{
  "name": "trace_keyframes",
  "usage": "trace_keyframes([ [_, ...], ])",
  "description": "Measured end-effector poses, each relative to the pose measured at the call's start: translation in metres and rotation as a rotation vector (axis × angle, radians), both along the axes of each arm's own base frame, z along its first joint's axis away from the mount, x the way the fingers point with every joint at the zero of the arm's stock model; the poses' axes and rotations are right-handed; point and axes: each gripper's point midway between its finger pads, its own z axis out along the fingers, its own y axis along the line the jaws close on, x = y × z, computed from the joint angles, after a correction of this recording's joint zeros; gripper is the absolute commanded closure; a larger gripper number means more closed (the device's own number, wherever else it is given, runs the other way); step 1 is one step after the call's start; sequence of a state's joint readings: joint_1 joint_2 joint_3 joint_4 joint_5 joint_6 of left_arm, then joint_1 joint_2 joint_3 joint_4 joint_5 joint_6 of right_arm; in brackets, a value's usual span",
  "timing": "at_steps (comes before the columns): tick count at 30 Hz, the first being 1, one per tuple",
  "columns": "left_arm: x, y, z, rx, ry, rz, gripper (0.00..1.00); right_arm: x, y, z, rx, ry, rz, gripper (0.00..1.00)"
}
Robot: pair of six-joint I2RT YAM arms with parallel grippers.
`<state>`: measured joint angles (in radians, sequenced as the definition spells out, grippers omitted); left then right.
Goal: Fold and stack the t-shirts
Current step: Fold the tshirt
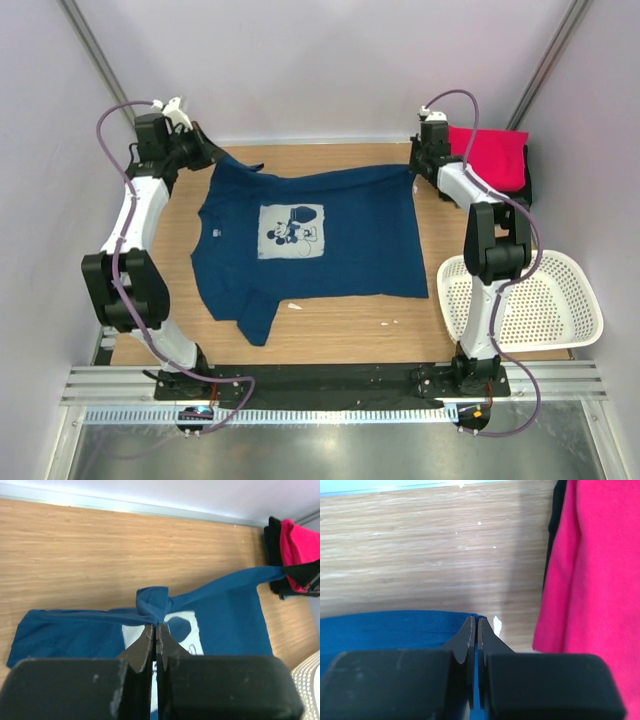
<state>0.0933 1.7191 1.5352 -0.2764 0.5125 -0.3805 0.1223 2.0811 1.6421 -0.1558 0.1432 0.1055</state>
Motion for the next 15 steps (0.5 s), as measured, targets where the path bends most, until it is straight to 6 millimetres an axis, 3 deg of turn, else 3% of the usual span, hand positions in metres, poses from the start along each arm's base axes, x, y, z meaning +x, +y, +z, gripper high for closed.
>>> trace_keyframes([
  [3,-0.016,-0.001,0.001,0.043,-0.034,-0.029,1.0,-0.014,-0.002,0.006,-0.002,0.001,0.001,0.99],
  [8,-0.039,-0.001,-0.025,0.097,-0.012,-0.063,1.0,-0.028,-0.004,0.012,-0.004,-0.002,0.003,0.99],
  [15,-0.062,0.004,-0.058,0.17,0.034,-0.082,1.0,-0.044,-0.006,-0.011,-0.027,0.054,0.014,0.99],
])
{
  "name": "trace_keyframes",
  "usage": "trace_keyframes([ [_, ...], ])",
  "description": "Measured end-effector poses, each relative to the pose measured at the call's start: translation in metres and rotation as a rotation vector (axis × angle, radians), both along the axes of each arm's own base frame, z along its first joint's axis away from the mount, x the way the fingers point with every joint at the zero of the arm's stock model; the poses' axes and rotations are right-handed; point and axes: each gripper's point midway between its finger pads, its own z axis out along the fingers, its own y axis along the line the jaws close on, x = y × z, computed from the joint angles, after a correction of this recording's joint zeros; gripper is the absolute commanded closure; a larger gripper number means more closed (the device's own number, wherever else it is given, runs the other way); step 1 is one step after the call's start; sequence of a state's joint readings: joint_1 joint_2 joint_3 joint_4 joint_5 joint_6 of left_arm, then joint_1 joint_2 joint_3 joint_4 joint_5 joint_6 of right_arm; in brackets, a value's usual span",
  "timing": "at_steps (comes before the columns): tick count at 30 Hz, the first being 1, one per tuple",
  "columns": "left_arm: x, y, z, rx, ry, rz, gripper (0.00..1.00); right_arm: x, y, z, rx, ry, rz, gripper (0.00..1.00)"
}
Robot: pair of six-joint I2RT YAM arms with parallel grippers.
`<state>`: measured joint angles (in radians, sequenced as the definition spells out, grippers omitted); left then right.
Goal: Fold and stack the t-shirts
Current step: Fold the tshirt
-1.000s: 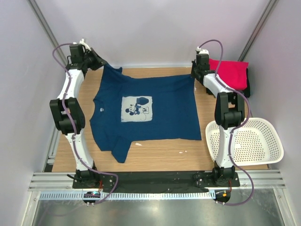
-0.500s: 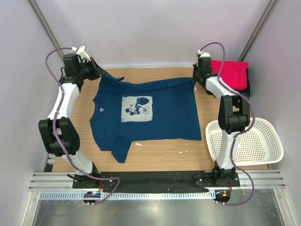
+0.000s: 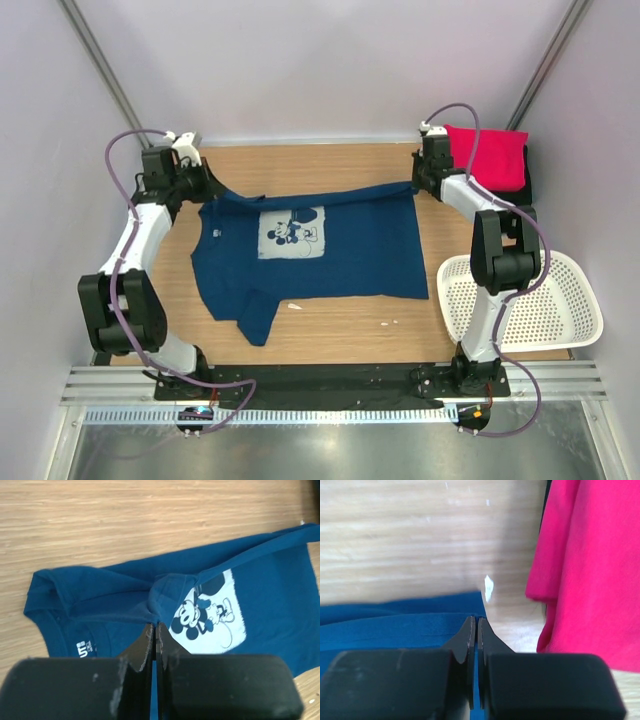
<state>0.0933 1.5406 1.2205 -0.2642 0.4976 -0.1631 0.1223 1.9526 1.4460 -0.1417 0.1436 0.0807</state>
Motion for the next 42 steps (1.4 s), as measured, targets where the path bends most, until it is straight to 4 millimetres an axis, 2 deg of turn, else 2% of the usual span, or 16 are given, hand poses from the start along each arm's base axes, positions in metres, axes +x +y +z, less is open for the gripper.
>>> trace_keyframes([
  [5,-0.012,0.005,-0.007,0.054,0.004,-0.003,1.0,-0.017,-0.002,-0.024,-0.007,0.069,0.001,0.99],
  [11,-0.027,0.009,-0.017,0.108,0.018,-0.017,1.0,-0.029,-0.002,-0.038,-0.008,0.113,0.006,0.99],
  [16,-0.036,0.012,-0.032,0.128,0.06,-0.015,1.0,-0.04,-0.003,-0.048,-0.012,0.153,0.007,0.99],
  [22,-0.046,0.017,-0.046,0.154,0.099,0.0,1.0,-0.05,-0.004,-0.053,-0.013,0.183,0.011,0.99],
  [27,-0.045,0.023,-0.044,0.179,0.094,0.027,1.0,-0.06,-0.002,-0.048,-0.006,0.184,0.025,0.99],
  [35,-0.044,0.033,-0.029,0.195,0.054,0.066,1.0,-0.062,0.001,-0.042,0.007,0.172,0.046,0.99],
  [42,-0.044,0.031,-0.025,0.184,0.042,0.052,1.0,-0.065,0.0,-0.046,-0.003,0.184,0.054,0.98],
])
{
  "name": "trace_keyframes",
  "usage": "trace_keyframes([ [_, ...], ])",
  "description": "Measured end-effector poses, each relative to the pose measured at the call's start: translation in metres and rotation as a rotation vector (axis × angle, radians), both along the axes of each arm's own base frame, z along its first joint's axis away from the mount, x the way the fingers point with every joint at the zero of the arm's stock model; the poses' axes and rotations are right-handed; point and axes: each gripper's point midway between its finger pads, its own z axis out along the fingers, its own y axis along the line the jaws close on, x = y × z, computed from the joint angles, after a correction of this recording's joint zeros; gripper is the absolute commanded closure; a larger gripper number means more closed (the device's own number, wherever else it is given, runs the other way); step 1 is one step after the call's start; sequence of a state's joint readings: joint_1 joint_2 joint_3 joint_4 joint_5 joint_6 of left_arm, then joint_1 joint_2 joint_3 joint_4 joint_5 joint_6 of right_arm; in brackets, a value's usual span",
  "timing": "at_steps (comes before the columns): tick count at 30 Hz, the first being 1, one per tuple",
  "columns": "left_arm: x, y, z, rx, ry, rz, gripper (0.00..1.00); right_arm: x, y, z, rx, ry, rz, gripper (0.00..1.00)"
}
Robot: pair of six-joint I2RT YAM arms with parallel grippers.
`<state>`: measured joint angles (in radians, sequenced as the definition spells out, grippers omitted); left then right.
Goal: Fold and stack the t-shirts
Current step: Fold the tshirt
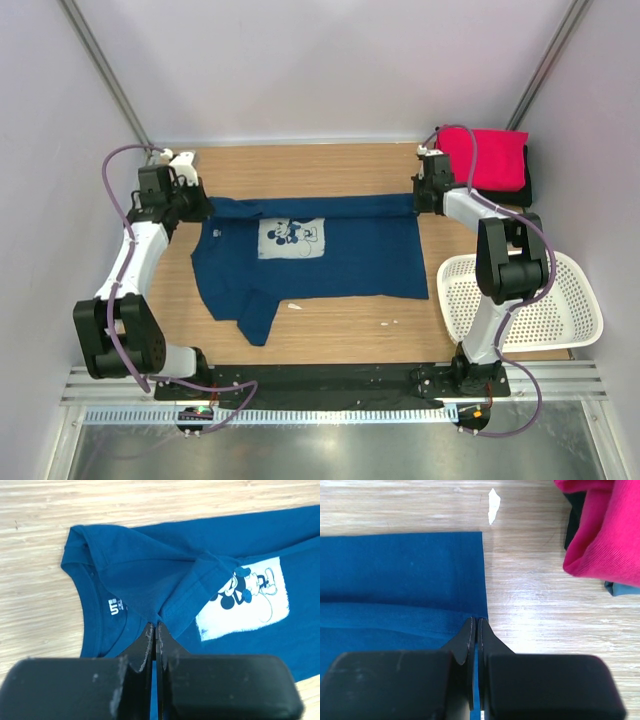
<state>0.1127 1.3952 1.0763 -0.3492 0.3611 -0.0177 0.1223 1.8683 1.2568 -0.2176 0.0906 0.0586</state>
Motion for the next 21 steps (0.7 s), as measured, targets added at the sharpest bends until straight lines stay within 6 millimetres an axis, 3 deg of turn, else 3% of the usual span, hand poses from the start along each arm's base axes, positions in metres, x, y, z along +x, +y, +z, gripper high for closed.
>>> trace_keyframes([
  [2,-0.003,-0.001,-0.002,-0.002,0.005,-0.003,1.0,-0.002,0.0,-0.002,-0.001,0.006,0.0,0.88],
  [4,-0.008,-0.002,-0.006,0.001,0.013,-0.01,0.98,-0.004,0.0,-0.004,0.001,0.016,-0.002,0.65],
  [6,-0.014,-0.002,-0.008,0.01,0.023,-0.018,0.91,-0.008,-0.001,-0.005,-0.003,0.03,0.002,0.54],
  [7,-0.017,-0.002,-0.007,0.014,0.025,-0.022,0.7,-0.01,-0.001,-0.005,-0.002,0.036,0.002,0.5],
  [8,-0.019,-0.001,-0.005,0.025,0.022,-0.028,0.63,-0.012,-0.001,-0.005,-0.001,0.044,0.002,0.46],
  [9,-0.023,-0.001,-0.002,0.027,0.019,-0.026,0.46,-0.014,0.0,-0.004,0.0,0.054,0.002,0.45],
  [10,-0.026,-0.001,0.002,0.032,0.013,-0.024,0.38,-0.016,0.0,-0.003,0.001,0.061,0.003,0.44],
  [13,-0.035,-0.002,0.025,0.038,-0.045,-0.021,0.24,-0.014,0.002,0.008,0.018,0.06,-0.003,0.4],
  [14,-0.039,-0.003,0.036,0.029,-0.072,-0.013,0.15,-0.013,0.003,0.014,0.025,0.054,-0.005,0.39],
  [18,-0.043,-0.008,0.066,-0.043,-0.149,0.033,0.04,-0.002,0.011,0.047,0.055,0.001,0.002,0.38],
  [21,-0.035,-0.011,0.061,-0.131,-0.121,0.099,0.07,0.005,0.02,0.069,0.082,-0.049,0.011,0.37],
])
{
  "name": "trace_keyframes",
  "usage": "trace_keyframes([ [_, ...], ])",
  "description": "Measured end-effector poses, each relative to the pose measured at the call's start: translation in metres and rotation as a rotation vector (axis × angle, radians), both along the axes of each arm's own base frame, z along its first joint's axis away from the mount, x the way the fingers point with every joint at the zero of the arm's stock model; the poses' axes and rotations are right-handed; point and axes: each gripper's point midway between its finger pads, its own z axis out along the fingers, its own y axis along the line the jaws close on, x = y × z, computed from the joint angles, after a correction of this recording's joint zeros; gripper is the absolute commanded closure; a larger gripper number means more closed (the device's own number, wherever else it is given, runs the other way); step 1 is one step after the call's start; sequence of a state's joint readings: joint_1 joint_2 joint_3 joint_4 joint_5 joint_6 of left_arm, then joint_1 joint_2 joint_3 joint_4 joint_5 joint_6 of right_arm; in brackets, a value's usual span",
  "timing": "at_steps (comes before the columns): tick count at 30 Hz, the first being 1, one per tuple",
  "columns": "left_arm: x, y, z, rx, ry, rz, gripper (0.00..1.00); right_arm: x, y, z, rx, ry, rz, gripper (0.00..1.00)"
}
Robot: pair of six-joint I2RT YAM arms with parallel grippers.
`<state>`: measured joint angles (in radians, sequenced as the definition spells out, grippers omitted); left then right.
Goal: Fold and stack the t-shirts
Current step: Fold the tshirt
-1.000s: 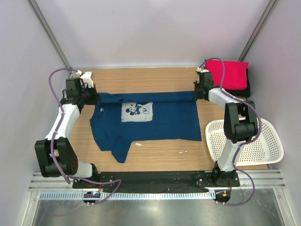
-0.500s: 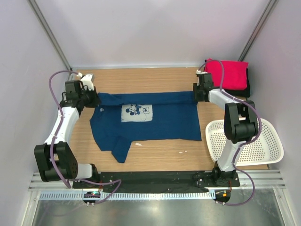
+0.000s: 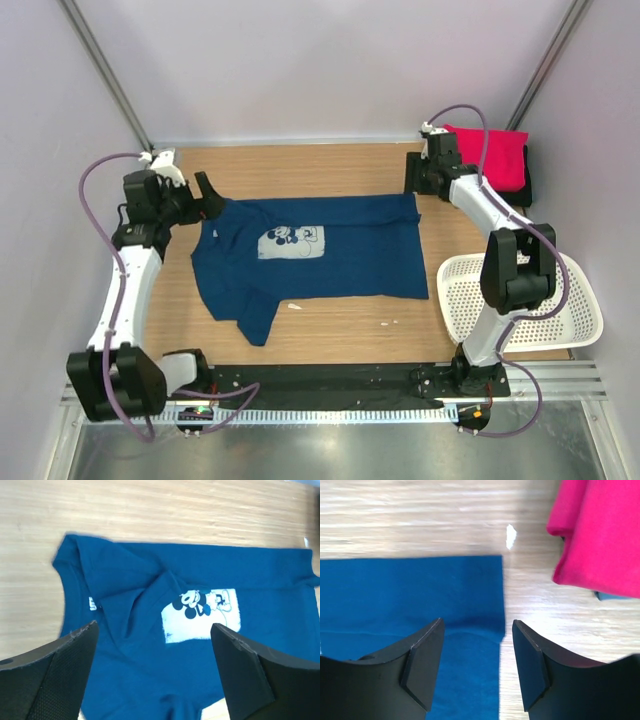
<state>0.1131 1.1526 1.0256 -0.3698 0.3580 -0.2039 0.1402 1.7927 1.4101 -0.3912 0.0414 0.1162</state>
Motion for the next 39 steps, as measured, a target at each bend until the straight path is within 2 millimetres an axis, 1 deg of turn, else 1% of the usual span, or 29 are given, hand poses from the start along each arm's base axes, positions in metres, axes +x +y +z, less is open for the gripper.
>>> trace_keyframes([
  [2,0.009,-0.001,-0.017,-0.039,0.058,0.029,0.1,0.0,0.009,0.006,0.014,-0.013,0.011,0.37],
  [3,0.015,-0.002,-0.032,-0.054,0.102,0.041,0.12,0.0,0.016,0.007,0.019,-0.015,0.02,0.37],
  [5,0.024,-0.007,-0.067,-0.069,0.206,0.055,0.16,-0.004,0.035,0.007,0.031,-0.011,0.049,0.37],
  [6,0.028,-0.012,-0.083,-0.07,0.253,0.05,0.2,-0.006,0.043,0.006,0.036,-0.007,0.062,0.37],
  [7,0.032,-0.018,-0.098,-0.068,0.298,0.044,0.21,-0.009,0.053,0.006,0.04,-0.006,0.078,0.37],
  [8,0.035,-0.024,-0.11,-0.062,0.333,0.035,0.23,-0.012,0.065,0.006,0.046,-0.004,0.097,0.37],
  [9,0.038,-0.032,-0.121,-0.056,0.364,0.021,0.28,-0.015,0.076,0.005,0.051,-0.001,0.111,0.37],
  [10,0.041,-0.04,-0.129,-0.047,0.386,0.008,0.3,-0.017,0.084,0.004,0.054,0.001,0.122,0.38],
  [12,0.049,-0.054,-0.138,-0.007,0.405,-0.005,0.34,-0.024,0.103,0.0,0.065,0.013,0.142,0.38],
  [15,0.06,-0.075,-0.141,0.053,0.398,-0.025,0.37,-0.031,0.124,-0.007,0.086,0.035,0.158,0.39],
  [18,0.067,-0.094,-0.143,0.103,0.389,-0.039,0.38,-0.032,0.126,-0.013,0.102,0.053,0.138,0.39],
  [21,0.071,-0.099,-0.152,0.145,0.397,-0.028,0.39,-0.03,0.122,-0.017,0.108,0.062,0.115,0.39],
  [27,0.072,-0.099,-0.18,0.23,0.454,0.003,0.47,-0.028,0.116,-0.027,0.101,0.082,0.078,0.39],
  [29,0.071,-0.099,-0.187,0.253,0.468,0.006,0.48,-0.028,0.116,-0.032,0.098,0.092,0.073,0.4],
  [31,0.069,-0.098,-0.194,0.269,0.485,0.006,0.55,-0.029,0.115,-0.038,0.093,0.106,0.07,0.4],
  [33,0.067,-0.097,-0.199,0.283,0.497,0.006,0.59,-0.03,0.115,-0.045,0.086,0.123,0.066,0.4],
  [36,0.067,-0.096,-0.201,0.291,0.502,0.009,0.6,-0.033,0.113,-0.056,0.073,0.156,0.061,0.4],
  [39,0.069,-0.097,-0.201,0.293,0.5,0.009,0.61,-0.036,0.111,-0.062,0.063,0.175,0.057,0.4],
])
